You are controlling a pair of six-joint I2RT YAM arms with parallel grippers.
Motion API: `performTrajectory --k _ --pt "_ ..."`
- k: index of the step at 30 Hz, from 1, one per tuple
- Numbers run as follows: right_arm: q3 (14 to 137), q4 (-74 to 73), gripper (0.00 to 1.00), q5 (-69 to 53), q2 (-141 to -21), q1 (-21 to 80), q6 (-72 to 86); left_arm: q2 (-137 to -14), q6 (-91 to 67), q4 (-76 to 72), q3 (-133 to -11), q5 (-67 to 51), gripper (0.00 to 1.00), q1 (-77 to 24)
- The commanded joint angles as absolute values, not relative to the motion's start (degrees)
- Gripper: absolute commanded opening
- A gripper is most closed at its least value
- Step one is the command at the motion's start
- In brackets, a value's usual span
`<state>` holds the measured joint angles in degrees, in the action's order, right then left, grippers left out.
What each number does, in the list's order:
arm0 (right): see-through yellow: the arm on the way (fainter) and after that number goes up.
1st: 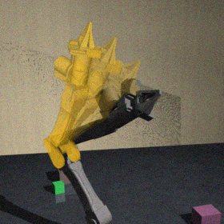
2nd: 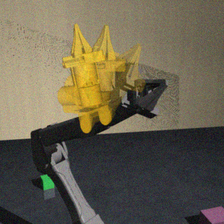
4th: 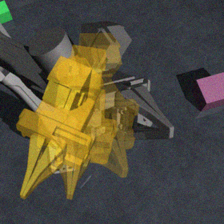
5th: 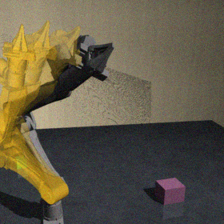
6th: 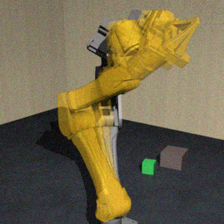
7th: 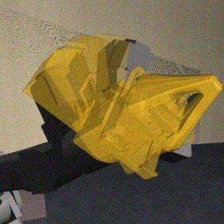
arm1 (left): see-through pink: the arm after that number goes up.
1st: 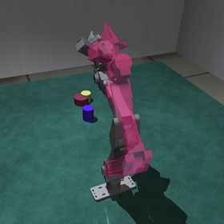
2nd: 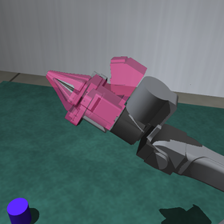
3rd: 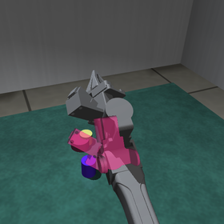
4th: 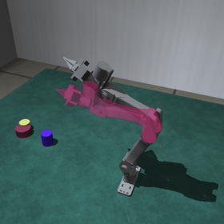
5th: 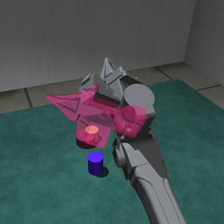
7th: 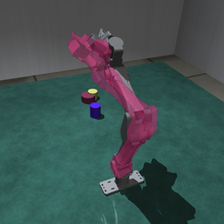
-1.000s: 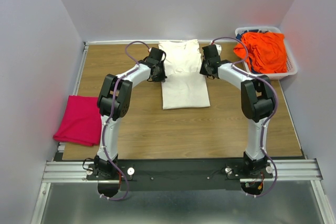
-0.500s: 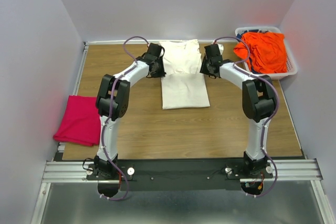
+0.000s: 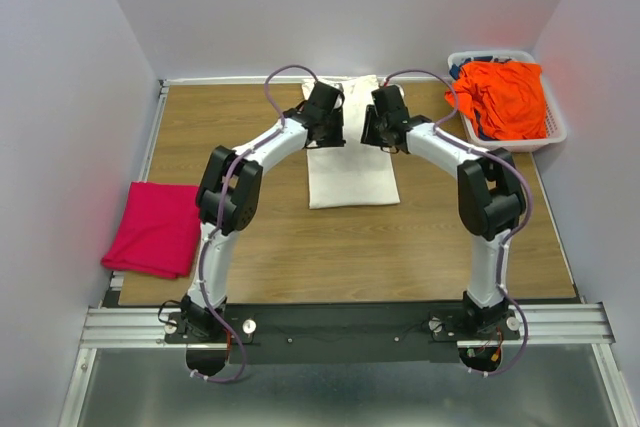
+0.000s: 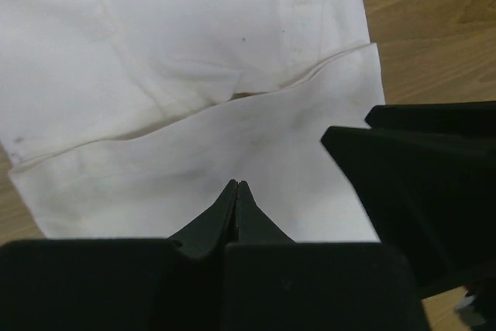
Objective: Fold and stack the t-shirts
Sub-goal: Fold the tshirt
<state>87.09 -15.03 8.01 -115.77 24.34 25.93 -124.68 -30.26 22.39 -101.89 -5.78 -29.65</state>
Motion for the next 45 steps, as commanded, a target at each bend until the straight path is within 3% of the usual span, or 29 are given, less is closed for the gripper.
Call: performTrajectory --k 1,10,21,45 --pt "90.78 -15.47 0.47 5.98 -121.02 24.96 24.35 -129.19 -31.02 22.41 -105.81 -6.59 0.00 -29.27" --pt "92.38 -15.47 0.47 12.74 -126.47 24.96 23.90 -135.44 -32.52 23.21 -104.95 -1.94 0.00 -27.51" --pt "85.27 -15.47 0.49 13.19 -124.46 24.87 25.75 -131.58 -33.84 20.04 -96.86 -3.95 0.00 -27.07" --pt "53.45 -9.23 0.49 2.20 -102.14 27.94 29.79 -110.66 -38.76 7.47 -63.12 -9.14 0.00 -34.36"
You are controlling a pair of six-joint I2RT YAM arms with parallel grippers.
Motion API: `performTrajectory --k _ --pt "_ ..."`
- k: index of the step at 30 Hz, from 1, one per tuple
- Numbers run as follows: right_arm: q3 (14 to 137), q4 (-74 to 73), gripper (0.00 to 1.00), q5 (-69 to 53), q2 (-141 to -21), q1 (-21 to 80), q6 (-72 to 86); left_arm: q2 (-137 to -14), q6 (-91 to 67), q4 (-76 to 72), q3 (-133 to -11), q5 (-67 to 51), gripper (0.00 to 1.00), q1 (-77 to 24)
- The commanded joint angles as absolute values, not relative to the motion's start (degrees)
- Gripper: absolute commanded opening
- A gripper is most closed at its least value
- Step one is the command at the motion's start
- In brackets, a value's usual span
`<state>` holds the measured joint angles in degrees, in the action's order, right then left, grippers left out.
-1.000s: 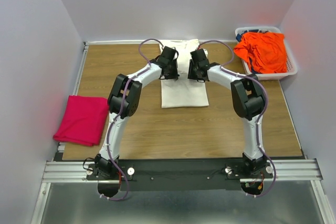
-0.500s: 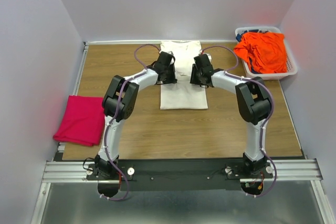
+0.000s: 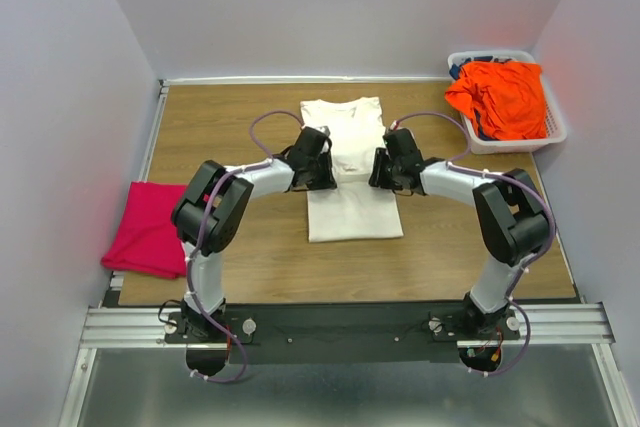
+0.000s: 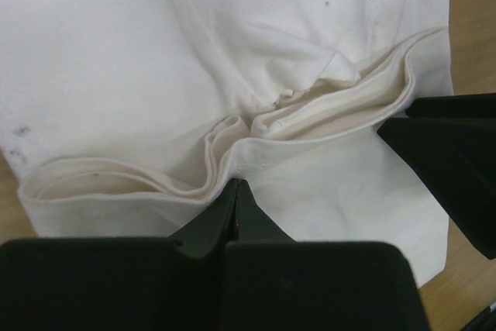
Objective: Fold and stack the t-shirts
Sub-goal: Fold the tshirt
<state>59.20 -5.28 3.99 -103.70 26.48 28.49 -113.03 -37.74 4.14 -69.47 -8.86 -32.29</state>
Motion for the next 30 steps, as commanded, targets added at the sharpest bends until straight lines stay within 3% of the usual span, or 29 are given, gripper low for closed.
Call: performTrajectory --k 1,3,10,30 --pt "52.39 -9.05 0.49 2.11 -101.08 28.82 30.58 -109.87 -39.02 7.04 -61.97 -9.23 0.00 -34.89" --pt "44.61 -8.88 0.49 1.06 -93.49 31.79 32.59 -104.55 -40.33 6.59 -55.60 -8.62 0.00 -38.47" --pt "38.06 -9.05 0.50 -1.32 -84.65 32.96 35.59 -98.53 -40.87 5.71 -50.10 -7.48 0.00 -38.67" --pt "46.84 -10.55 0.50 8.08 -87.45 31.29 36.83 -102.22 -33.58 8.53 -59.67 -7.30 0.01 -32.70"
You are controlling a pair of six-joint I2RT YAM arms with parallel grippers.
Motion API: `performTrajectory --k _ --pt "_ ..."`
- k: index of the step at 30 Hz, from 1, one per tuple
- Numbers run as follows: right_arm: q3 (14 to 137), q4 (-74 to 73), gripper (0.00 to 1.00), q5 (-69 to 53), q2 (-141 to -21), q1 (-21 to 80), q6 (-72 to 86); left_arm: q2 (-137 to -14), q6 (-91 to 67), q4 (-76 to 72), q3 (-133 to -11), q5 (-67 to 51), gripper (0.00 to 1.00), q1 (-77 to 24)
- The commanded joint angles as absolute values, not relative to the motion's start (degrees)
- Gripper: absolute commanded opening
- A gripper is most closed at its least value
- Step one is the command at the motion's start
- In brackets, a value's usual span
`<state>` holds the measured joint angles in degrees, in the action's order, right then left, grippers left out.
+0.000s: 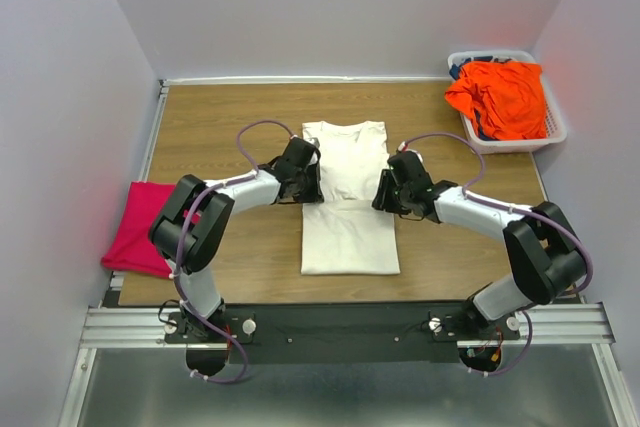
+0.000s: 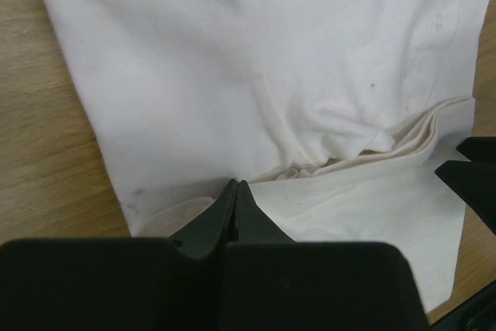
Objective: Fold and stack the t-shirts
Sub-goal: Fold the tshirt
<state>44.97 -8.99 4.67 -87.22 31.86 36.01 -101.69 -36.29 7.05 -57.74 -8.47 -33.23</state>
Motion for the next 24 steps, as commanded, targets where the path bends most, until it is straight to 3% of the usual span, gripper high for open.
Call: performTrajectory --k 1,5,12,15,18,24 --pt "47.02 -10.55 0.50 8.43 -87.71 31.20 36.83 -102.39 -33.23 8.70 -60.03 -7.47 0.01 -32.52" --pt "47.20 -10.72 0.50 9.58 -88.86 30.50 36.39 -102.57 -32.43 8.62 -61.17 -8.96 0.05 -31.82" --pt "46.32 -10.63 0.45 11.60 -91.23 29.62 35.68 -99.06 -30.85 8.61 -62.40 -10.46 0.20 -30.24" --pt "45.88 -10.64 0.34 12.39 -91.06 29.62 35.95 -97.65 -30.67 9.75 -61.70 -10.20 0.20 -30.06" --pt "45.53 -10.81 0.32 13.09 -89.39 29.62 36.12 -95.99 -31.20 10.19 -59.60 -10.37 0.19 -30.06" --pt "45.61 -11.42 0.23 14.24 -87.19 29.62 36.03 -91.59 -31.90 10.46 -54.42 -11.07 0.02 -30.06"
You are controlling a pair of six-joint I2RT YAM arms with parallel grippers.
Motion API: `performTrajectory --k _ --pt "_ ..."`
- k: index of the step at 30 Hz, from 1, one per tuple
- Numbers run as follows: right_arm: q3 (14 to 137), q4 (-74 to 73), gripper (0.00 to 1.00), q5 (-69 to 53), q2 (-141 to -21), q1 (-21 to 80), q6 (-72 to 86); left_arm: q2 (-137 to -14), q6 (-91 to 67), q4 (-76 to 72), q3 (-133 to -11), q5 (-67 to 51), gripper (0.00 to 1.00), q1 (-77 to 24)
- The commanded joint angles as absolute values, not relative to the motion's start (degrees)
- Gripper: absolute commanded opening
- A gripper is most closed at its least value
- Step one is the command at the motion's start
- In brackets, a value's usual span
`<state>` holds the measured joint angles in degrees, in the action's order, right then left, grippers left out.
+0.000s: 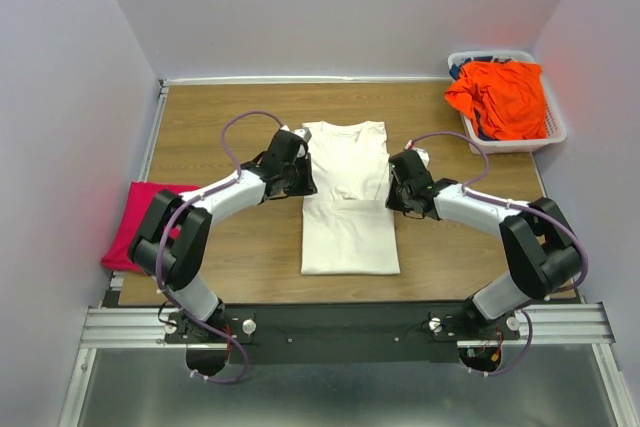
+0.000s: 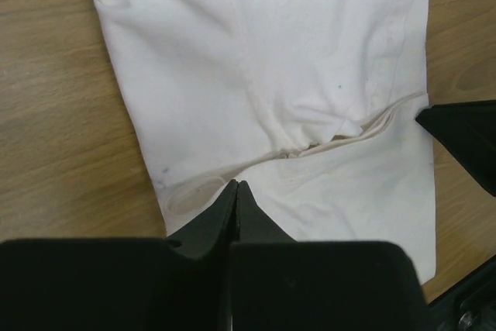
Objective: Fold and stack the t-shirts
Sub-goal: Fold the tshirt
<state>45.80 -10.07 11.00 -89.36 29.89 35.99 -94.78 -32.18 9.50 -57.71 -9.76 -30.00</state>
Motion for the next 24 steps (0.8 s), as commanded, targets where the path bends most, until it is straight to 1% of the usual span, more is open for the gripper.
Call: performTrajectory --k 1,6,10,15,21,24 --pt "45.70 -11.51 0.22 14.33 -87.27 29.53 36.04 -91.23 -31.99 10.37 -53.80 -11.16 0.01 -30.06" --pt "45.88 -11.69 0.21 14.68 -87.98 29.62 36.39 -92.02 -32.61 9.23 -51.24 -11.60 0.00 -30.15" --pt "46.05 -11.78 0.21 15.20 -88.86 29.71 36.47 -93.77 -33.31 8.44 -51.59 -10.64 0.00 -30.15" --pt "45.09 -11.78 0.17 16.08 -88.77 29.53 36.65 -96.94 -34.10 7.91 -51.33 -8.53 0.00 -29.88" --pt "44.74 -11.87 0.16 15.82 -88.16 29.62 36.83 -98.17 -34.28 7.03 -50.54 -8.79 0.00 -29.88" --pt "45.17 -11.87 0.33 14.86 -86.93 29.62 36.39 -98.17 -34.10 7.03 -50.63 -9.05 0.00 -29.88"
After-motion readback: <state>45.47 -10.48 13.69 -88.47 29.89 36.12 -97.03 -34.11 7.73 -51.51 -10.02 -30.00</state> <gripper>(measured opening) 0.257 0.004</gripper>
